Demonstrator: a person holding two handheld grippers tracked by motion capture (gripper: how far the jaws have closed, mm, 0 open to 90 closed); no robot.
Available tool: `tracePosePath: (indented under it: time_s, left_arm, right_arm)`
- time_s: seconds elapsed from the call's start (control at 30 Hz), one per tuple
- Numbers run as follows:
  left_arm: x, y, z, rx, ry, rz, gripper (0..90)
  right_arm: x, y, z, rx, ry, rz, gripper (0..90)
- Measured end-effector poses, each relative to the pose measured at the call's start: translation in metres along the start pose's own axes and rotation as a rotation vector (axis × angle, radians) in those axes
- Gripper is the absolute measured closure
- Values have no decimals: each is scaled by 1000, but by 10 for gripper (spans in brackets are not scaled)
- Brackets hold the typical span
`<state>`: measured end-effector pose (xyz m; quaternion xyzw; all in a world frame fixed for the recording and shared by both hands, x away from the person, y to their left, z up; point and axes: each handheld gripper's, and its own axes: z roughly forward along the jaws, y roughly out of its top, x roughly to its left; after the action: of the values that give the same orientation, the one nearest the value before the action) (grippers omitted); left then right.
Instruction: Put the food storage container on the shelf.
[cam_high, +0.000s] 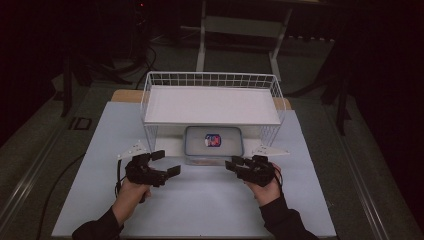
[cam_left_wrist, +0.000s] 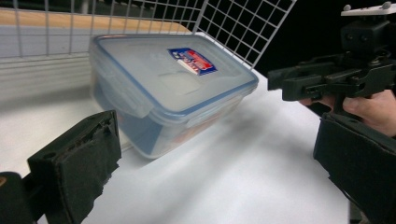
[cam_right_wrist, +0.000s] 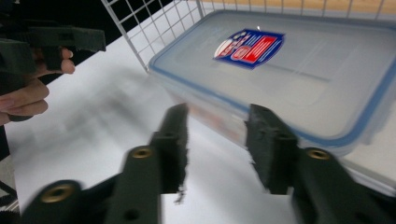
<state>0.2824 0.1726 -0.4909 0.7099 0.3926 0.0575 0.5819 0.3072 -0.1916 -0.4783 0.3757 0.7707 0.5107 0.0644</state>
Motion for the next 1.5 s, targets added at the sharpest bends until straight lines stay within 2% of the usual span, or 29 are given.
tracePosePath:
  time_s: [0.1, 0.23, 0.5, 0.73, 1.07, 1.2, 1.3, 1.5]
  left_arm:
    - [3, -4, 2, 18, 4, -8, 0]
    - [3, -8, 2, 18, 16, 2, 0]
    - [2, -10, 2, 15, 19, 16, 0]
    - [1, -10, 1, 10, 20, 37, 0]
    - [2, -9, 1, 7, 20, 39, 0]
    - [2, -10, 0, 8, 21, 38, 0]
    - [3, -10, 0, 10, 23, 41, 0]
    - [2, -10, 1, 14, 22, 57, 0]
  right_arm:
    - [2, -3, 8, 24, 12, 3, 777]
    - [4, -6, 19, 64, 8, -4, 891]
    - [5, -8, 42, 112, -25, -26, 899]
    - [0, -7, 60, 130, -40, -14, 899]
    - [-5, 4, 76, 116, -79, -29, 899]
    - [-11, 9, 81, 100, -95, -1, 899]
    - [-15, 12, 85, 95, -110, -5, 899]
    - [-20, 18, 90, 86, -119, 19, 899]
